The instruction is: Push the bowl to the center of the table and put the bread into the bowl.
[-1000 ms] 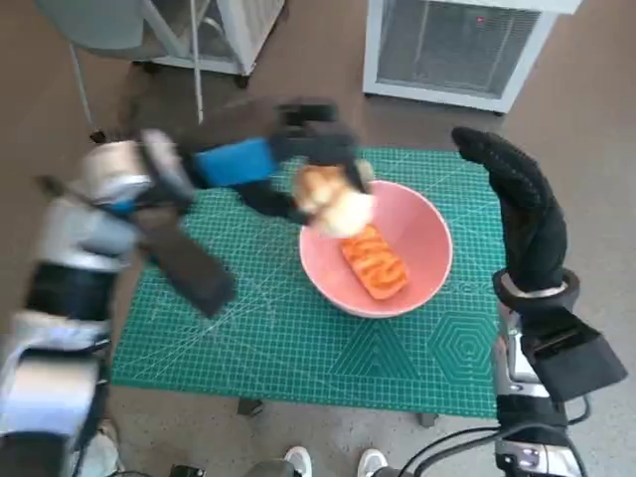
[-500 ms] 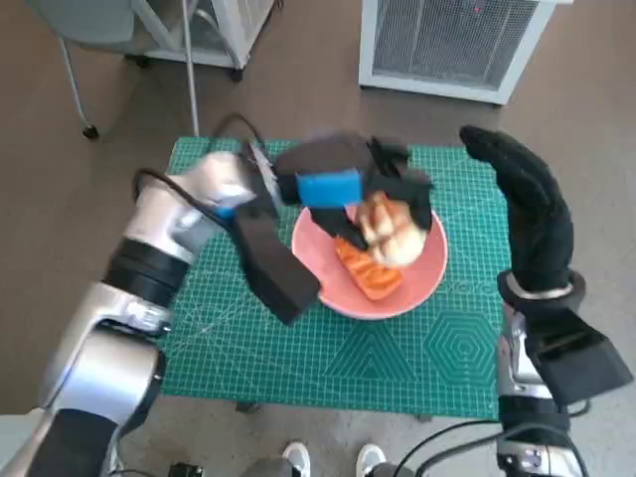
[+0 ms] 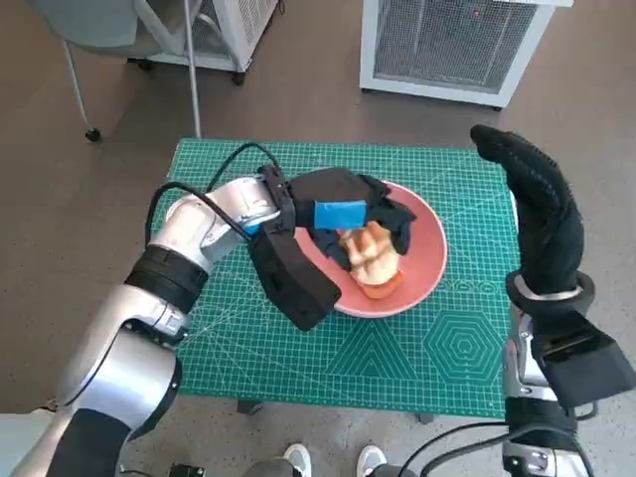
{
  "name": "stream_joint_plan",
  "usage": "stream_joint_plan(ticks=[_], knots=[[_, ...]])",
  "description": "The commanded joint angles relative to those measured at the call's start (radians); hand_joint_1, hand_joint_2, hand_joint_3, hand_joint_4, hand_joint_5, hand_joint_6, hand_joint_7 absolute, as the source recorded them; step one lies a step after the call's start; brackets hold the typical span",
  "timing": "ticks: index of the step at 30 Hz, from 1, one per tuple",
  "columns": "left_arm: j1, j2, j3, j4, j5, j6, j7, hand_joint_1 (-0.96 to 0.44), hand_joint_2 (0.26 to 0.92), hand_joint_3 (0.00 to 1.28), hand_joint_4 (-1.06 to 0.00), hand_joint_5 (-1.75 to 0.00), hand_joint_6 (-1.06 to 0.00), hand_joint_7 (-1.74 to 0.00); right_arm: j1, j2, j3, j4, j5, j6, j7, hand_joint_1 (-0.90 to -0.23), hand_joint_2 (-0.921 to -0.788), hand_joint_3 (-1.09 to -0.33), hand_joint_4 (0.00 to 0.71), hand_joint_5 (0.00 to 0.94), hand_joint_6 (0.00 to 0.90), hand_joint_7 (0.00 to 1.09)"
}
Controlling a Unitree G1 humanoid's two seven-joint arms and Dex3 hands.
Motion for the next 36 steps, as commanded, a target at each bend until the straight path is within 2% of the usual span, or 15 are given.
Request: stream_joint_plan(ticks=[1,4,7,9,18,22,25,28,33,36], knots=[[0.025,0.004,0.014,-0.007,-0.038,0.033,-0.042,-0.36,0.822,0.04,-0.16,-0.08,-0.16,-0.37,0.024,0.006,0.002,0.009,-0.014,0.005,-0.011,-0.671,-0.921,-0.834,0.263,0.005,-0.001,0.63],[0.034,0.012,0.029,-0.046,-0.068,0.053,-0.080,-0.47,0.830,0.03,-0.08,-0.03,-0.10,-0.28,0.020,0.010,0.005,0.016,-0.014,0.004,-0.012,-0.671,-0.921,-0.834,0.263,0.005,-0.001,0.63],[0.056,0.018,0.078,-0.097,-0.153,0.076,-0.163,-0.59,0.857,0.03,-0.03,-0.01,-0.07,-0.25,0.017,0.014,0.008,0.019,-0.016,0.004,-0.015,-0.672,-0.921,-0.833,0.262,0.005,-0.001,0.63],[0.073,0.020,0.111,-0.128,-0.214,0.095,-0.218,-0.63,0.865,0.03,-0.02,0.00,-0.06,-0.24,0.014,0.015,0.010,0.021,-0.017,0.004,-0.017,-0.674,-0.921,-0.833,0.262,0.005,-0.001,0.63],[0.148,0.038,0.273,-0.317,-0.520,0.254,-0.481,-0.66,0.870,0.02,0.00,0.00,-0.05,-0.23,0.001,0.017,0.016,0.016,-0.006,0.013,-0.013,-0.675,-0.921,-0.830,0.261,0.004,-0.001,0.63],[0.185,0.050,0.350,-0.407,-0.666,0.317,-0.573,-0.69,0.893,0.02,0.00,0.00,-0.03,-0.22,-0.010,0.015,0.017,0.010,0.011,0.027,-0.004,-0.676,-0.921,-0.828,0.261,0.004,-0.001,0.63],[0.215,0.055,0.402,-0.454,-0.747,0.340,-0.599,-0.72,0.911,0.05,0.00,0.00,-0.02,-0.21,-0.020,0.014,0.016,0.005,0.032,0.039,0.007,-0.677,-0.921,-0.821,0.260,0.004,-0.001,0.63],[0.241,0.052,0.449,-0.470,-0.804,0.326,-0.594,-0.77,0.918,0.14,0.00,0.00,-0.02,-0.21,-0.030,0.014,0.015,-0.004,0.052,0.053,0.017,-0.675,-0.921,-0.810,0.257,0.002,-0.001,0.62],[0.285,0.006,0.534,-0.474,-0.900,0.219,-0.539,-0.81,0.920,0.31,-0.01,0.00,-0.03,-0.23,-0.052,0.013,0.014,-0.028,0.081,0.084,0.031,-0.662,-0.921,-0.806,0.253,0.000,-0.001,0.62],[0.312,-0.039,0.580,-0.473,-0.954,0.166,-0.497,-0.83,0.921,0.45,-0.03,-0.01,-0.01,-0.33,-0.067,0.013,0.012,-0.039,0.094,0.101,0.039,-0.646,-0.921,-0.806,0.251,0.000,-0.001,0.62]])
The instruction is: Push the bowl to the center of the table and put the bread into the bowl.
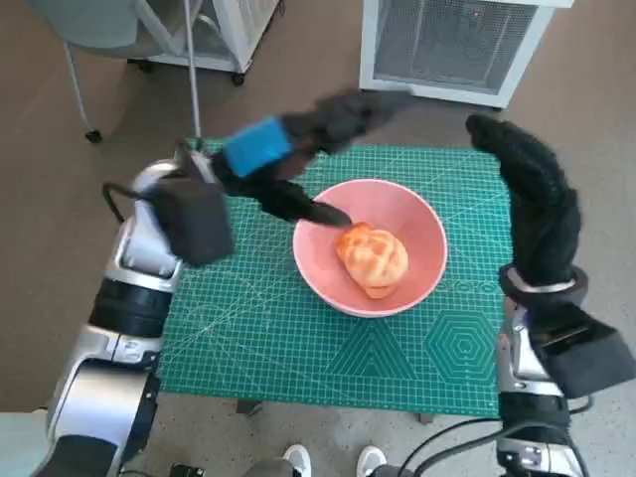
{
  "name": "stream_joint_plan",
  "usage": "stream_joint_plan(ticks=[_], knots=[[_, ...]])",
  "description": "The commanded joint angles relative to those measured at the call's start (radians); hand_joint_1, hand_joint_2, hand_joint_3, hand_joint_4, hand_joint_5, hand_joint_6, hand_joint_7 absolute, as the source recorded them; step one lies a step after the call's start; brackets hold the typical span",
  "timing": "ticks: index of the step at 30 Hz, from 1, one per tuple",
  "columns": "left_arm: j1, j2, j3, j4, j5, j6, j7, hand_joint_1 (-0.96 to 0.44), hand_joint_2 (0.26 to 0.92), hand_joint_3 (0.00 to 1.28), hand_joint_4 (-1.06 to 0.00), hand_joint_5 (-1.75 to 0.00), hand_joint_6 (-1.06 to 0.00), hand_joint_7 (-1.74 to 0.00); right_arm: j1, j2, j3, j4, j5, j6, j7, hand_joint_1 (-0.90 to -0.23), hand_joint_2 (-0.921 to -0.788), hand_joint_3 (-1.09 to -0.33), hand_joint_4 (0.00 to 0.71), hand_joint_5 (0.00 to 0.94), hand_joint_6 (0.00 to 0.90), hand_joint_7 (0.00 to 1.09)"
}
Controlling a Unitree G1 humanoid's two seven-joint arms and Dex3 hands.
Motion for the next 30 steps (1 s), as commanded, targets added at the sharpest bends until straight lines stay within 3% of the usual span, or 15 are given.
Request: stream_joint_plan(ticks=[1,5,11,19,24,27,30], knots=[[0.056,-0.079,0.083,-0.002,-0.100,-0.096,0.070,-0.83,0.921,0.47,-0.03,-0.01,-0.01,-0.35,-0.020,-0.004,-0.002,-0.019,0.031,0.041,0.021,-0.643,-0.921,-0.806,0.251,0.000,-0.001,0.62],[0.087,-0.141,0.139,0.040,-0.181,-0.160,0.094,-0.85,0.921,0.54,-0.08,-0.02,-0.03,-0.37,-0.039,-0.002,0.001,-0.028,0.029,0.051,0.023,-0.635,-0.921,-0.806,0.252,0.001,-0.001,0.61],[0.135,-0.203,0.181,0.061,-0.224,-0.222,0.135,-0.83,0.921,0.51,-0.11,0.00,-0.15,-0.19,-0.073,0.002,0.002,-0.023,0.023,0.059,0.024,-0.633,-0.921,-0.801,0.255,0.002,-0.001,0.62],[0.230,-0.229,0.177,-0.030,-0.206,-0.187,0.199,-0.81,0.921,0.51,-0.06,0.00,-0.10,-0.10,-0.119,0.017,0.006,-0.013,0.057,0.093,0.051,-0.643,-0.921,-0.787,0.259,0.004,0.004,0.64],[0.253,-0.221,0.175,-0.064,-0.215,-0.145,0.194,-0.83,0.921,0.34,-0.05,0.00,-0.09,-0.08,-0.121,0.021,0.008,-0.020,0.064,0.109,0.056,-0.656,-0.921,-0.785,0.256,0.002,0.009,0.64],[0.261,-0.218,0.177,-0.077,-0.230,-0.120,0.181,-0.77,0.921,0.16,-0.05,0.00,-0.10,-0.07,-0.120,0.024,0.008,-0.024,0.062,0.114,0.056,-0.657,-0.921,-0.782,0.256,0.002,0.017,0.64],[0.266,-0.217,0.180,-0.083,-0.243,-0.105,0.171,-0.72,0.921,0.08,-0.05,0.00,-0.11,-0.06,-0.117,0.025,0.007,-0.028,0.061,0.117,0.056,-0.653,-0.921,-0.781,0.255,0.002,0.020,0.65]])
